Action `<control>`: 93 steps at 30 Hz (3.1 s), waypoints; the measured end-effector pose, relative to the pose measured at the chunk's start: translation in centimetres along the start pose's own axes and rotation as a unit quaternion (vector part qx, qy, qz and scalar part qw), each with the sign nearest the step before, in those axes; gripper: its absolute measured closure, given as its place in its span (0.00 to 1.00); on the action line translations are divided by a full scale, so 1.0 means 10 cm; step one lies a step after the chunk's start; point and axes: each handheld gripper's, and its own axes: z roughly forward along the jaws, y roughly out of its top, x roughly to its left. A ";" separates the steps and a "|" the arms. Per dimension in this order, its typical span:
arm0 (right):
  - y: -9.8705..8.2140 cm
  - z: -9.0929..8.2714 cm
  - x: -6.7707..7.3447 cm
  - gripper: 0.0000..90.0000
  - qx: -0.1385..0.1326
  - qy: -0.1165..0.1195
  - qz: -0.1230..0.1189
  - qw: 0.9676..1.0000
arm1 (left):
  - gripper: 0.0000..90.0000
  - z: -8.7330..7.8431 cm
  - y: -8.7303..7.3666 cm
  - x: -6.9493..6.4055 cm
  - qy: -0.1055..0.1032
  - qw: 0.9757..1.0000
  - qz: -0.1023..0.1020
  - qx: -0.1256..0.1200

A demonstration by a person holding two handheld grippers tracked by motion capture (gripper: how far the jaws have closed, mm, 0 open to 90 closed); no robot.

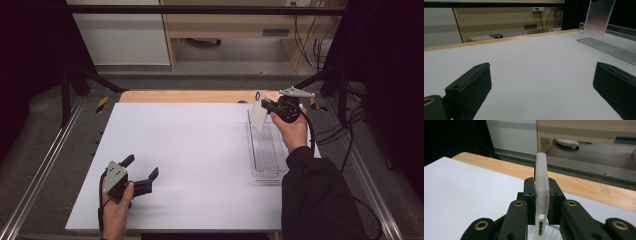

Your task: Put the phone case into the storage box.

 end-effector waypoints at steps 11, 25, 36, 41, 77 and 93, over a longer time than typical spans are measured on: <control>-0.06 0.05 -0.02 0.90 0.008 -0.002 0.004 1.000 | 0.02 0.00 0.00 0.00 -0.001 1.000 0.000 0.000; -0.10 0.10 -0.02 0.90 0.006 -0.005 0.006 1.000 | 0.02 0.00 0.00 0.00 -0.001 1.000 -0.001 0.000; -0.12 0.13 -0.03 0.90 0.004 -0.007 0.005 1.000 | 0.02 0.00 0.00 0.00 -0.002 1.000 0.001 0.003; -0.13 0.15 -0.01 0.90 0.007 -0.006 0.001 1.000 | 0.02 0.00 0.00 0.00 -0.003 1.000 -0.001 0.000; -0.21 0.21 0.03 0.90 0.006 -0.009 -0.006 1.000 | 0.02 0.00 0.00 0.00 -0.004 1.000 -0.003 0.000; -0.20 0.20 0.02 0.89 0.012 -0.005 -0.008 1.000 | 0.02 0.00 0.00 0.00 -0.005 1.000 -0.002 0.002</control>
